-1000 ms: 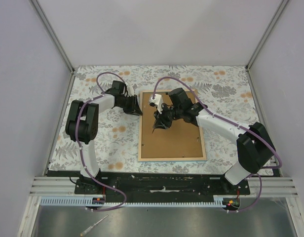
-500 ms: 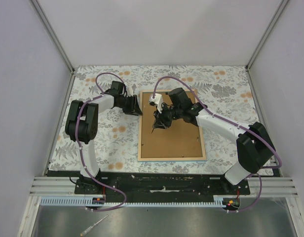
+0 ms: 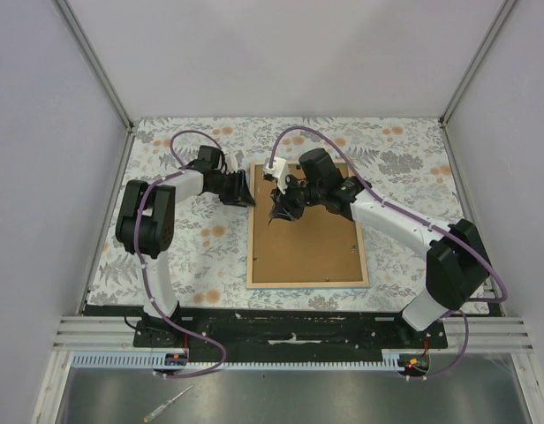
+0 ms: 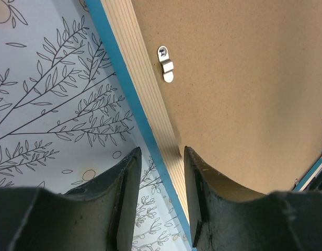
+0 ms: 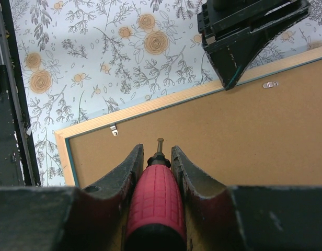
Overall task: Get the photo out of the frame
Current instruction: Release the photo frame item from the photo frame.
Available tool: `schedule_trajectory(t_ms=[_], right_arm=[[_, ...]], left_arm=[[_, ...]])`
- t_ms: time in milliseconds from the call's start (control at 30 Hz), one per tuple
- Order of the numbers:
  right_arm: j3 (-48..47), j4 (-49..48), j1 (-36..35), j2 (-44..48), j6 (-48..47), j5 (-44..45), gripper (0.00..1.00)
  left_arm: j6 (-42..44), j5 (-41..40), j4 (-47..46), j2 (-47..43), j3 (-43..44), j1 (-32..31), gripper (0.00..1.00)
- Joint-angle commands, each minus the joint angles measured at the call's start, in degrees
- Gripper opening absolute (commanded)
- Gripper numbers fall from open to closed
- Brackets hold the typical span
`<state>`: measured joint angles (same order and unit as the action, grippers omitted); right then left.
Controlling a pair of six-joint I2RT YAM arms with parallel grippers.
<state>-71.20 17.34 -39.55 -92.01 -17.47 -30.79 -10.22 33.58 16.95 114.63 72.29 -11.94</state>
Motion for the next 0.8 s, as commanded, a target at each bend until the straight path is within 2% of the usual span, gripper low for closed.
schedule_trajectory(t_ms=[0, 300, 433, 567, 767], right_arm=[[-0.1, -4.9, -0.2, 1.1, 1.4, 0.4, 0.0], [4.0, -7.4, 0.0, 4.8, 2.2, -2.8, 0.0], [5.1, -9.2, 0.0, 5.8, 2.6, -0.2, 0.0], [4.8, -9.3, 0.0, 5.1, 3.8, 1.4, 0.0], [4.4, -9.8, 0.0, 2.4, 5.3, -1.6, 0.0]], left_arm=[[1.6, -2.2, 0.5, -1.2, -1.5, 0.6, 0.46], [1.6, -2.4, 0.5, -1.4, -1.5, 0.6, 0.47], [1.8, -2.4, 0.6, -1.8, -1.5, 0.6, 0.47], [1.8, -1.2, 0.6, -1.9, -1.5, 0.5, 0.48], [1.9, 0.1, 0.5, -2.0, -1.5, 0.6, 0.5]])
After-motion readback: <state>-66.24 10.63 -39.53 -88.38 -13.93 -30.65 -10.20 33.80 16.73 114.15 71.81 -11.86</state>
